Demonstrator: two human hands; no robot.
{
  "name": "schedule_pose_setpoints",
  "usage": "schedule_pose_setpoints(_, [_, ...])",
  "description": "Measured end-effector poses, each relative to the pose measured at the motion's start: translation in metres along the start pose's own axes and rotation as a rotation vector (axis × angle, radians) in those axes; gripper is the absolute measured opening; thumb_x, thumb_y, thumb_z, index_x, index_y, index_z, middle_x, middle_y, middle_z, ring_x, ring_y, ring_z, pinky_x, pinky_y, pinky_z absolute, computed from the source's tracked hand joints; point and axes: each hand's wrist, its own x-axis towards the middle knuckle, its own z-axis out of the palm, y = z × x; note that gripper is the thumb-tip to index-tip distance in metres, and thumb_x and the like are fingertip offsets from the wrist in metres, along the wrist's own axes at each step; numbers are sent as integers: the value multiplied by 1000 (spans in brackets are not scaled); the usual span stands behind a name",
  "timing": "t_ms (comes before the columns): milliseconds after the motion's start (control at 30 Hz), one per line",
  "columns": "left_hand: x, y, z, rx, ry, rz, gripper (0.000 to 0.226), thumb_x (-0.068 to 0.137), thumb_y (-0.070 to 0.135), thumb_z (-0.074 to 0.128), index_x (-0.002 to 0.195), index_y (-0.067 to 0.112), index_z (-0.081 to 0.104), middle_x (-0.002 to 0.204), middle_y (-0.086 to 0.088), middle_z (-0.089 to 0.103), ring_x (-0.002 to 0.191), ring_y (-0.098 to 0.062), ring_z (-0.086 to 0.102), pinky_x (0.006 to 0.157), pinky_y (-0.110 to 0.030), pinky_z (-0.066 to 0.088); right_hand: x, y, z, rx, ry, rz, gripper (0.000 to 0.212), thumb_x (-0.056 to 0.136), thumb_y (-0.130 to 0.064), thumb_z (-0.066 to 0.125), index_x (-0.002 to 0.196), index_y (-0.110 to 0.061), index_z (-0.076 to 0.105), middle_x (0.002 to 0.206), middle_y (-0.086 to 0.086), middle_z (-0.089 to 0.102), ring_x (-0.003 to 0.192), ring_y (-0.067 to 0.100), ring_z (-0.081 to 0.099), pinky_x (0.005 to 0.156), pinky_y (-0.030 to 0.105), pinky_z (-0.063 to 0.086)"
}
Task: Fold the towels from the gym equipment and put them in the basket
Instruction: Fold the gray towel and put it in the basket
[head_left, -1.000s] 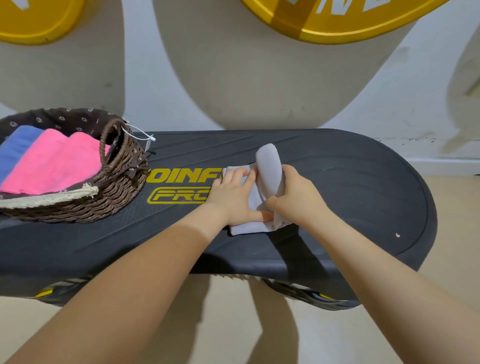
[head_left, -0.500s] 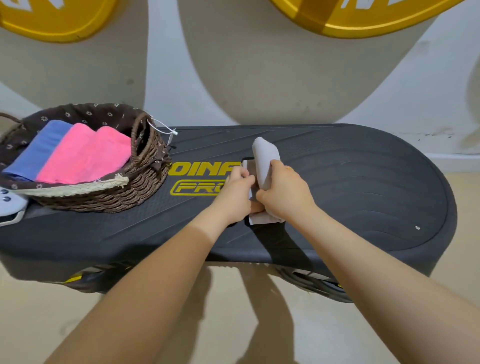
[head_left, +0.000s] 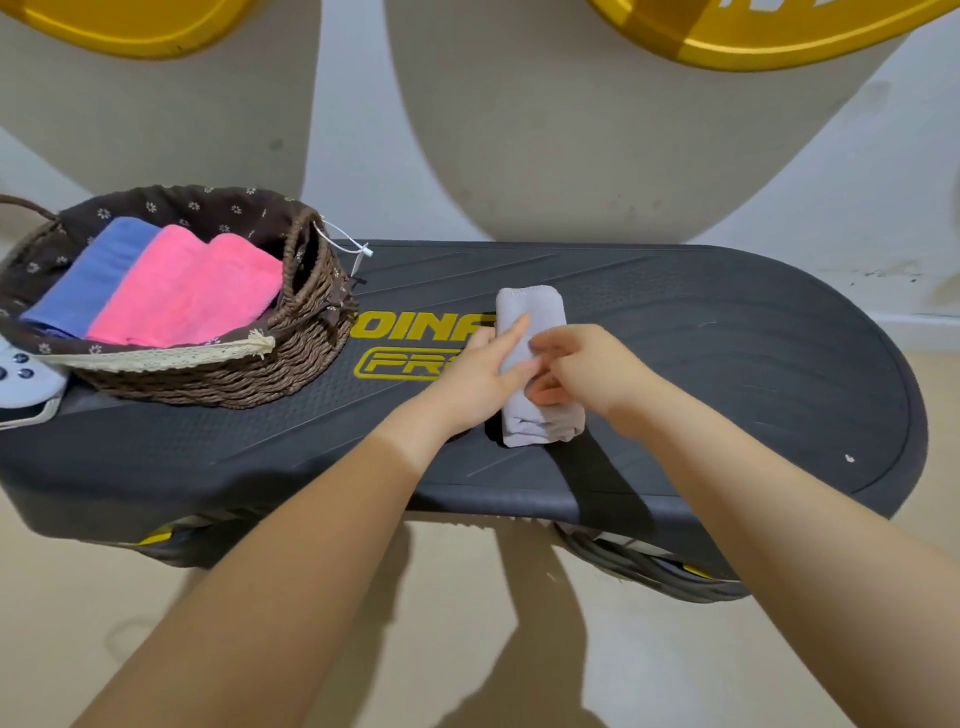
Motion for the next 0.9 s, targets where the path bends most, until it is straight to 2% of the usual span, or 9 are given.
schedule_pose_setpoints(33, [-1, -2, 0, 45, -50, 6, 68, 94, 36, 48, 148, 29, 8, 149, -4, 19, 136, -18, 27, 102, -19, 23, 0, 9, -5, 26, 83, -34, 27, 88, 1, 42, 110, 1, 58, 102, 23, 63, 84, 25, 59, 84, 36, 51])
schedule_pose_setpoints(100, [-3, -5, -1, 162, -99, 28, 81, 90, 45, 51, 148, 30, -3, 153, -1, 10, 140, -22, 20, 113, -32, 21, -3, 26, -11, -267, 231, -170, 33, 93, -14, 47, 125, -9, 53, 129, 9, 54, 112, 22, 55, 96, 33, 42])
schedule_pose_setpoints(167, [-1, -8, -2, 308, -86, 44, 85, 88, 51, 49, 148, 29, -8, 154, -1, 9, 140, -26, 18, 115, -37, 18, -7, 38, -7, -424, 113, -299, 48, 97, -26, 41, 142, -10, 35, 153, 4, 27, 141, 17, 26, 111, 29, 23])
schedule_pose_setpoints(267, [2, -8, -3, 422, -72, 69, 88, 88, 54, 48, 147, 27, -10, 155, -3, 7, 143, -23, 7, 118, -36, 5, 0, 48, 5, -551, -39, -272, 60, 100, -37, 25, 150, -10, 4, 159, 4, -4, 147, 12, -2, 120, 33, 7])
schedule_pose_setpoints(433, [0, -15, -1, 264, -105, 97, 116, 69, 54, 71, 147, 29, -11, 156, 3, 1, 145, -15, -5, 119, -39, -6, 33, 41, 6, -470, -63, -130, 63, 100, -39, 21, 149, -12, -8, 158, 3, -13, 147, 13, -7, 120, 43, 6])
schedule_pose_setpoints(600, [8, -16, 0, 400, -57, 87, 122, 64, 62, 70, 146, 28, -14, 155, -2, 6, 144, -16, -6, 115, -41, -15, 64, 37, 5, -531, 21, -22, 74, 97, -51, 24, 148, -12, -12, 159, 1, -10, 146, 19, -10, 118, 42, -1])
schedule_pose_setpoints(767, [4, -8, 0, 620, -6, 57, 127, 61, 73, 62, 147, 21, -15, 151, -5, -33, 139, -25, -31, 111, -43, -20, 68, 38, 9, -432, 86, 73, 82, 93, -58, 31, 150, -8, -1, 159, 7, -3, 146, 26, -11, 118, 40, -4])
schedule_pose_setpoints(833, [2, -6, 1, 668, -8, 58, 128, 61, 75, 61, 147, 16, -13, 151, -3, -33, 139, -25, -31, 111, -44, -19, 59, 42, 13, -449, 210, 67, 84, 89, -62, 34, 146, -2, 20, 157, 14, 12, 146, 29, 1, 118, 41, 2])
schedule_pose_setpoints(900, [3, -6, 1, 685, -11, 41, 129, 61, 75, 61, 147, 13, -12, 153, -1, -29, 140, -24, -27, 112, -44, -17, 46, 48, 16, -403, 376, -17, 82, 82, -63, 36, 138, -3, 37, 142, 16, 41, 137, 31, 28, 115, 43, 17])
